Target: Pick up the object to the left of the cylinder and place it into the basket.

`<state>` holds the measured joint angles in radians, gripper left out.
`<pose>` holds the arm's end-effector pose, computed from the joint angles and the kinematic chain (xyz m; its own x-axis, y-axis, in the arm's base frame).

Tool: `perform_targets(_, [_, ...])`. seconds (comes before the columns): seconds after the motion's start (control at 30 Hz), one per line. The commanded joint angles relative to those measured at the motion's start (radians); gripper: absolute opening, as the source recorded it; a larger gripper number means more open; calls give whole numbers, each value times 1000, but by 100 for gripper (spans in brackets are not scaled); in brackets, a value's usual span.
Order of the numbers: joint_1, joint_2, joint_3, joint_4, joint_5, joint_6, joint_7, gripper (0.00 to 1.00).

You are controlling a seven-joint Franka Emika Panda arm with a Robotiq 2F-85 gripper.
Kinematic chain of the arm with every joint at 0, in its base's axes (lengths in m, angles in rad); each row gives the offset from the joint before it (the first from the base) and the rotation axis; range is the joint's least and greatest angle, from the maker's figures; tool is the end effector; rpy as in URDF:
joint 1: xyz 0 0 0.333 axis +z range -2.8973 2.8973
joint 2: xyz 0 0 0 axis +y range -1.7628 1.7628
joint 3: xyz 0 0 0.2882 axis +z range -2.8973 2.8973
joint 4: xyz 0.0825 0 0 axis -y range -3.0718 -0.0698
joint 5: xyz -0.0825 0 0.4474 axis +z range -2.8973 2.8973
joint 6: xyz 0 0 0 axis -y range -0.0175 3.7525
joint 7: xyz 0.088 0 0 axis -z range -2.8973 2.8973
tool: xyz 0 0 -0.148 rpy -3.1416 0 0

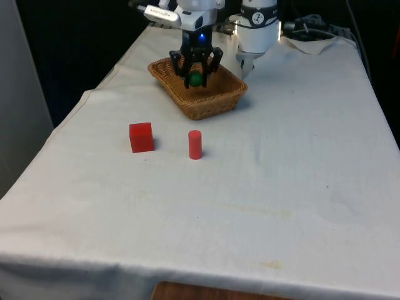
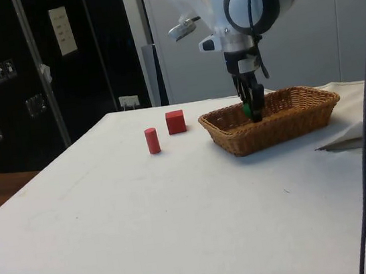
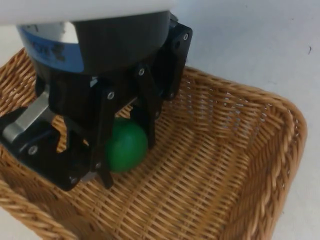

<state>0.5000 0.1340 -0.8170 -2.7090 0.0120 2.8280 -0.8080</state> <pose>0.3991 -0.1561 0.0740 0.8844 0.4643 -0.0482 0.4667 -0.8803 0.0848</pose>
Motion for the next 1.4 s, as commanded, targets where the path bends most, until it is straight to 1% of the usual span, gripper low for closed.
perform_targets(0.0, [-3,-12,2,-6,6,6,-8,0])
perform_targets(0.1, [-2,-11,-1,-6,3,5,-6,0])
perform_targets(0.13, [-2,-11,-2,-6,1,4,-5,15])
perform_targets(0.2, [0,-4,-3,-1,0,0,-1,34])
perform_targets(0.23, [-2,-11,-3,-6,0,4,-5,34])
perform_targets(0.33, [-1,-11,-4,-6,-1,4,-4,64])
perform_targets(0.37, [-1,-11,-4,-6,-1,4,-4,78])
perform_targets(0.4, [-1,-11,-5,-6,-2,3,-4,97])
perform_targets(0.43, [-1,-11,-5,-6,-2,3,-4,100])
perform_targets(0.5, [0,-4,-3,-2,0,0,-1,100])
perform_targets(0.63, [-1,-10,-5,-6,-2,3,-4,100])
perform_targets(0.73, [2,-6,-1,7,2,-5,1,100])
perform_targets(0.8, [1,-5,-3,3,0,-1,-1,100])
perform_targets(0.87, [5,-9,3,20,7,-10,9,100])
perform_targets(1.07, [9,-15,16,53,12,-29,34,100])
perform_targets(1.13, [9,-7,14,58,5,-24,37,100])
perform_targets(1.17, [11,-16,18,61,13,-31,40,100])
perform_targets(1.37, [16,-28,33,84,11,-35,72,100])
